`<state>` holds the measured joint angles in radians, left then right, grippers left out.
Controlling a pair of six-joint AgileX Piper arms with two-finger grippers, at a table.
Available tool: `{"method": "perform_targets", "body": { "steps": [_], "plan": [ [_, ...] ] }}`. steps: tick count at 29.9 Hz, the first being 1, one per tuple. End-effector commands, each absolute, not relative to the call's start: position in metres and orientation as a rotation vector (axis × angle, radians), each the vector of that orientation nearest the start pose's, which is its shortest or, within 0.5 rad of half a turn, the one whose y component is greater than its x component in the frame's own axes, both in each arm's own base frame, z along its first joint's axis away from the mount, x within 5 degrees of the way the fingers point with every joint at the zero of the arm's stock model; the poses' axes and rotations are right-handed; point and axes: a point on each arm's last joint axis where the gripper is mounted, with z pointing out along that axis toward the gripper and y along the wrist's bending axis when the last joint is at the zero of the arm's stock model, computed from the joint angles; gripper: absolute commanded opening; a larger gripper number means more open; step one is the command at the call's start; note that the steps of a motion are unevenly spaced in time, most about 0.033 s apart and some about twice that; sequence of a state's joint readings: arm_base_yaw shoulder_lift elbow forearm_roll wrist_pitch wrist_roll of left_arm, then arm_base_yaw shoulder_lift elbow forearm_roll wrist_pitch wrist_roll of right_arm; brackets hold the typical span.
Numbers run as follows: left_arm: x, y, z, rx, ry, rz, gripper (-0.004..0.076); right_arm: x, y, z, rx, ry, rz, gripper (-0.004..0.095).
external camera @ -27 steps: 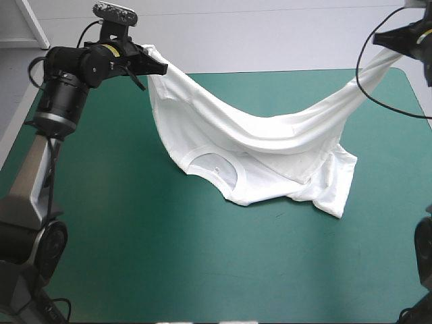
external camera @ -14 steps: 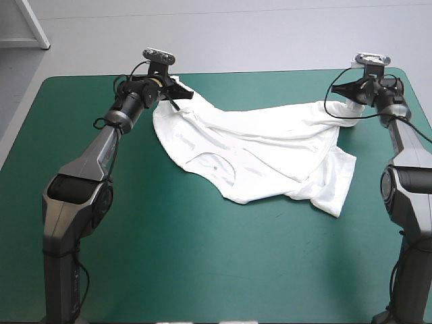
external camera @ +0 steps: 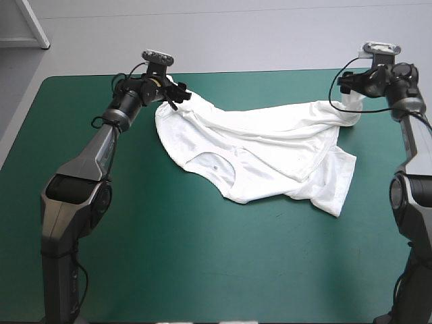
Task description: Fold the cloth
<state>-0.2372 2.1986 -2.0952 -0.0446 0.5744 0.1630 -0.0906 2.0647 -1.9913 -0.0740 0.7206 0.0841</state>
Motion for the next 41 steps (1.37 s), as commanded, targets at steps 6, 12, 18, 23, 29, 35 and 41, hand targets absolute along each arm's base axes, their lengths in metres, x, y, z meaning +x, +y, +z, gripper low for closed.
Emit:
{"method": "perform_targets", "body": {
  "steps": [6,12,18,23,29,35,41],
  "plan": [
    [0.399,-0.1,0.467,0.386,1.993,-0.119,0.0618,0.373,-0.032,0.45,0.134,2.293,0.015,0.0844],
    [0.348,-0.089,0.491,0.401,2.135,-0.138,0.0618,0.332,-0.012,0.469,0.08,2.35,0.241,0.0733],
    [0.329,-0.079,0.496,0.404,2.181,-0.108,0.0618,0.292,0.001,0.449,0.099,2.434,0.338,0.0726],
    [0.331,-0.05,0.475,0.297,2.231,-0.105,0.0618,0.243,0.019,0.419,0.015,2.502,0.255,0.0726],
    [0.363,-0.007,0.425,0.111,2.269,-0.362,0.0618,0.208,0.036,0.392,-0.039,2.541,0.234,0.0726],
    [0.411,-0.022,0.378,0.112,2.303,-0.424,0.0618,0.198,0.038,0.364,-0.081,2.621,0.197,0.0726],
    [0.452,-0.057,0.331,0.18,2.327,-0.349,0.0606,0.197,0.034,0.327,-0.102,2.696,0.114,0.0725]
  ]
}}
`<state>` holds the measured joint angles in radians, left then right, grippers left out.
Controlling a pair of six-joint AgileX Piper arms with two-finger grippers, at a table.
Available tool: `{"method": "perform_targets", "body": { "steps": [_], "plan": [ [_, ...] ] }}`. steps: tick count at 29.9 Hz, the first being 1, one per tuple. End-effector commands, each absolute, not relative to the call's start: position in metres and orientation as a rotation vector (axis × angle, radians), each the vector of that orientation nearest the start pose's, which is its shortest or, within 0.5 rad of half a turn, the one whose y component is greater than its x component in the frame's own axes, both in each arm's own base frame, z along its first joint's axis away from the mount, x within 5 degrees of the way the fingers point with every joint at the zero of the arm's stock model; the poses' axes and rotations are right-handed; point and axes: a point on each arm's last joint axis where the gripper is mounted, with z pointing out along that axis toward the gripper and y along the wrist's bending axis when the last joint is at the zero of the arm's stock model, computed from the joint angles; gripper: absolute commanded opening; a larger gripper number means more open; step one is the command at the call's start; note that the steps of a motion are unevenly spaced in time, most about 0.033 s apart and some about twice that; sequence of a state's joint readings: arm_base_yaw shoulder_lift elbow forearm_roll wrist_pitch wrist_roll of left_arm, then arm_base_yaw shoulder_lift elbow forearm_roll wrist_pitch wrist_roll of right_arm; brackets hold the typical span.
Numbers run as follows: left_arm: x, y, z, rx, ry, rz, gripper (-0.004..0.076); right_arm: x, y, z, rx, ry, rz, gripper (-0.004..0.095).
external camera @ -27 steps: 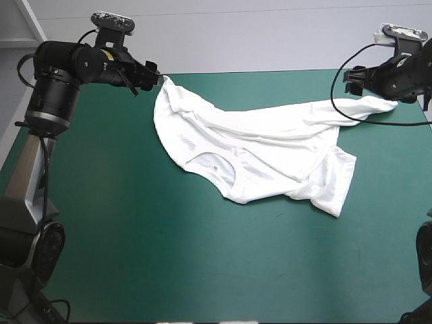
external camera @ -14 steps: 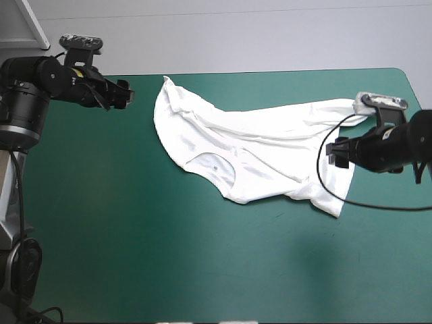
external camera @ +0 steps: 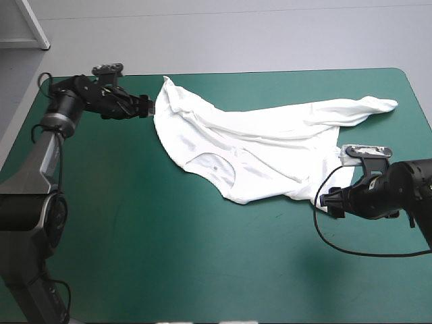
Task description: Fold the cloth
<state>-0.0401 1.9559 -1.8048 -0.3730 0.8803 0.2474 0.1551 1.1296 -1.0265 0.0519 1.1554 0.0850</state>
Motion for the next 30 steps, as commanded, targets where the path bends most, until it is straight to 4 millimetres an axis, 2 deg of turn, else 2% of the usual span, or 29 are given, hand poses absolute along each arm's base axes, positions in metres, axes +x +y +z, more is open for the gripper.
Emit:
{"method": "perform_targets", "body": {
  "steps": [1,6,10,13,17,21,25,26,30],
  "plan": [
    [0.457,-0.061,0.325,0.184,2.33,-0.351,0.0592,0.196,0.034,0.322,-0.108,2.709,0.113,0.0725],
    [0.482,-0.072,0.301,0.192,2.32,-0.353,0.0508,0.191,0.034,0.303,-0.131,2.764,0.116,0.0724],
    [0.497,-0.077,0.279,0.204,2.341,-0.331,0.0506,0.19,0.034,0.298,-0.151,2.772,0.111,0.0724],
    [0.502,-0.081,0.268,0.199,2.358,-0.331,0.0505,0.191,0.034,0.298,-0.165,2.761,0.109,0.0724],
    [0.503,-0.087,0.264,0.211,2.363,-0.336,0.0489,0.193,0.034,0.299,-0.175,2.733,0.108,0.0724],
    [0.503,-0.094,0.257,0.234,2.387,-0.341,0.0348,0.198,0.035,0.3,-0.184,2.684,0.114,0.0724],
    [0.503,-0.105,0.239,0.26,2.446,-0.365,0.0174,0.208,0.036,0.295,-0.196,2.672,0.101,0.0724],
    [0.503,-0.107,0.232,0.266,2.466,-0.368,0.0129,0.212,0.036,0.292,-0.195,2.671,0.1,0.0724],
    [0.501,-0.114,0.229,0.308,2.477,-0.367,-0.001,0.233,0.039,0.279,-0.199,2.645,0.097,0.0724]
  ]
}}
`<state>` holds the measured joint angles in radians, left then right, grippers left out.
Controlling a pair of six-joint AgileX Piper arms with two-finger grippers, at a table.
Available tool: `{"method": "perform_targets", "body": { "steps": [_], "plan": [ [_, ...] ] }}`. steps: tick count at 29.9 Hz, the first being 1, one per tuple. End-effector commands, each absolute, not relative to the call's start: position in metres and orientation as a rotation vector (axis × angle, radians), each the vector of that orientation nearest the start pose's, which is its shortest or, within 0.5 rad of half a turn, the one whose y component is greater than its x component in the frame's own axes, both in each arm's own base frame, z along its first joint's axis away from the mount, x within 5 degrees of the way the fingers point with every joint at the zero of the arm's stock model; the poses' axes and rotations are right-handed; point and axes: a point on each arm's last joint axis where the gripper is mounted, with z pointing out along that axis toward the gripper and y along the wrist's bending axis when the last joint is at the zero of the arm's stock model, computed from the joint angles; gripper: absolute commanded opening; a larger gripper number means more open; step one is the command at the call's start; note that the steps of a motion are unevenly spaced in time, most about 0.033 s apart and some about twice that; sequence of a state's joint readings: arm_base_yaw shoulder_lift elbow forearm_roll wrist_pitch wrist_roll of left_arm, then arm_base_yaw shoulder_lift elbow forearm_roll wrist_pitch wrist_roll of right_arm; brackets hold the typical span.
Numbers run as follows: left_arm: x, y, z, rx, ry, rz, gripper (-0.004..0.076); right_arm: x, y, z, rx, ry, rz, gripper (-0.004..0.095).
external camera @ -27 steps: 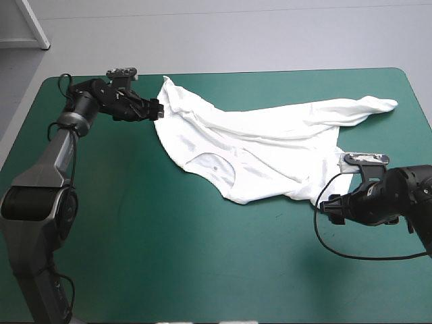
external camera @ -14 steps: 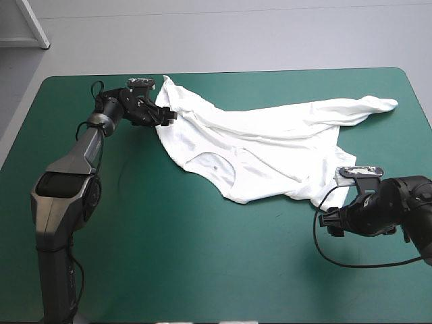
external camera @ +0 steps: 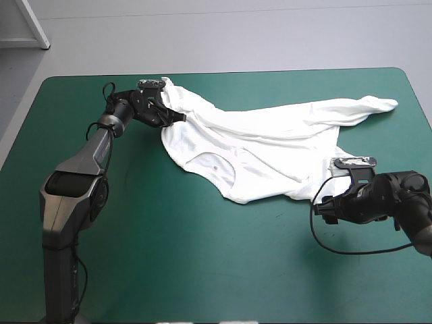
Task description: Fold the cloth
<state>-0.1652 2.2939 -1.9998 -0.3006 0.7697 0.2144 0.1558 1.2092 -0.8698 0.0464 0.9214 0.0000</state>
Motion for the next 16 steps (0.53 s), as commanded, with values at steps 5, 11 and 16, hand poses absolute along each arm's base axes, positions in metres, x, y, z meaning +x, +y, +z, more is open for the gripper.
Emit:
{"method": "perform_targets", "body": {
  "steps": [5,11,16],
  "plan": [
    [0.5,-0.115,0.233,0.313,2.466,-0.363,-0.001,0.259,0.043,0.254,-0.192,2.655,0.095,0.0724],
    [0.5,-0.115,0.234,0.314,2.466,-0.364,-0.001,0.278,0.046,0.222,-0.186,2.72,0.094,0.0722],
    [0.499,-0.115,0.235,0.319,2.475,-0.366,-0.001,0.281,0.049,0.208,-0.165,2.781,0.132,0.0456]
  ]
}}
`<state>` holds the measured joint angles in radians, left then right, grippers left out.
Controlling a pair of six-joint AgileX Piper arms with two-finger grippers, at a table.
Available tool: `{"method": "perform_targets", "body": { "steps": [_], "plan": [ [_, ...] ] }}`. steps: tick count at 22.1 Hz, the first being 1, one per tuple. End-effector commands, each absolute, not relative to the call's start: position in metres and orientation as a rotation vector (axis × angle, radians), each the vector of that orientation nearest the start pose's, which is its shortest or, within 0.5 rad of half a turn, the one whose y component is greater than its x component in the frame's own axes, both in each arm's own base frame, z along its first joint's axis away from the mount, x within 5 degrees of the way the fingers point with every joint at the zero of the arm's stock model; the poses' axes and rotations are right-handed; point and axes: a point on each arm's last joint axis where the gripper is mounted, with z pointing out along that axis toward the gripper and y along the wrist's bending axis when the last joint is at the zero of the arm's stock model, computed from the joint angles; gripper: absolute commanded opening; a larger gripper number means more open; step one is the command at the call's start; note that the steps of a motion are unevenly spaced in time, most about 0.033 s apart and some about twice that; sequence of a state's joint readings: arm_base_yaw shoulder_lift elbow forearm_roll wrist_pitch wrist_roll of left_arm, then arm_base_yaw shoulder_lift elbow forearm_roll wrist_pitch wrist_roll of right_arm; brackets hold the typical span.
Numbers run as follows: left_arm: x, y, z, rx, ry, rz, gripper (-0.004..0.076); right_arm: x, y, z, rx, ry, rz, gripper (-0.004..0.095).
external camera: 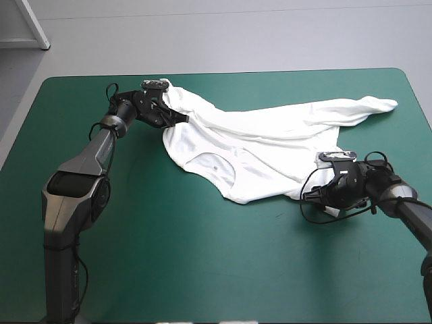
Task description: Fold the cloth
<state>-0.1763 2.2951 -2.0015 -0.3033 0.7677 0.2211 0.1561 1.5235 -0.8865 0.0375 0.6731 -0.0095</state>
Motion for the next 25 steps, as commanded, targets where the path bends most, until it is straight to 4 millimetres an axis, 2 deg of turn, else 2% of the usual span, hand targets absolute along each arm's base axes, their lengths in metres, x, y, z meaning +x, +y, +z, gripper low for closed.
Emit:
{"method": "perform_targets", "body": {
  "steps": [1,2,3,4,7,9,10,11,12,13,14,15,16,17,19,21,24,25],
  "plan": [
    [0.498,-0.115,0.237,0.32,2.472,-0.367,-0.001,0.28,0.05,0.206,-0.172,2.785,0.141,0.0365],
    [0.497,-0.115,0.239,0.321,2.473,-0.368,-0.001,0.279,0.051,0.206,-0.163,2.787,0.157,0.0268],
    [0.496,-0.115,0.244,0.322,2.466,-0.368,-0.001,0.279,0.051,0.206,-0.165,2.787,0.165,0.0114],
    [0.495,-0.114,0.248,0.323,2.456,-0.368,-0.001,0.28,0.051,0.207,-0.165,2.778,0.167,0.0013],
    [0.489,-0.113,0.272,0.327,2.406,-0.361,-0.001,0.28,0.051,0.222,-0.153,2.714,0.173,-0.0018],
    [0.483,-0.112,0.292,0.344,2.362,-0.354,-0.001,0.278,0.051,0.245,-0.156,2.647,0.181,-0.0018],
    [0.475,-0.11,0.311,0.348,2.323,-0.349,-0.001,0.273,0.05,0.273,-0.165,2.577,0.179,-0.0018],
    [0.471,-0.11,0.324,0.348,2.298,-0.349,-0.001,0.269,0.049,0.291,-0.161,2.537,0.17,-0.0018],
    [0.46,-0.108,0.348,0.345,2.25,-0.359,-0.001,0.259,0.043,0.33,-0.127,2.46,0.129,-0.0018],
    [0.453,-0.107,0.362,0.343,2.22,-0.362,-0.001,0.254,0.04,0.35,-0.106,2.427,0.107,-0.0018],
    [0.436,-0.104,0.392,0.339,2.155,-0.362,-0.001,0.24,0.031,0.389,-0.067,2.348,0.023,-0.0018],
    [0.427,-0.102,0.408,0.337,2.116,-0.36,-0.001,0.231,0.026,0.409,-0.04,2.302,-0.008,-0.0018],
    [0.408,-0.098,0.436,0.316,2.052,-0.366,-0.001,0.21,0.016,0.454,0.009,2.183,-0.073,-0.0018],
    [0.39,-0.095,0.461,0.305,1.982,-0.366,-0.001,0.192,0.009,0.489,0.029,2.077,-0.119,-0.0018],
    [0.354,-0.087,0.504,0.292,1.853,-0.364,-0.001,0.162,-0.001,0.544,0.073,1.889,-0.155,-0.0018],
    [0.313,-0.078,0.543,0.281,1.713,-0.346,-0.001,0.129,-0.009,0.592,0.105,1.705,-0.169,-0.0018],
    [0.248,-0.061,0.595,0.254,1.472,-0.266,-0.001,0.088,-0.015,0.64,0.08,1.453,-0.185,-0.0018],
    [0.219,-0.052,0.615,0.236,1.35,-0.215,-0.001,0.069,-0.018,0.658,0.071,1.331,-0.203,-0.0018]
  ]
}}
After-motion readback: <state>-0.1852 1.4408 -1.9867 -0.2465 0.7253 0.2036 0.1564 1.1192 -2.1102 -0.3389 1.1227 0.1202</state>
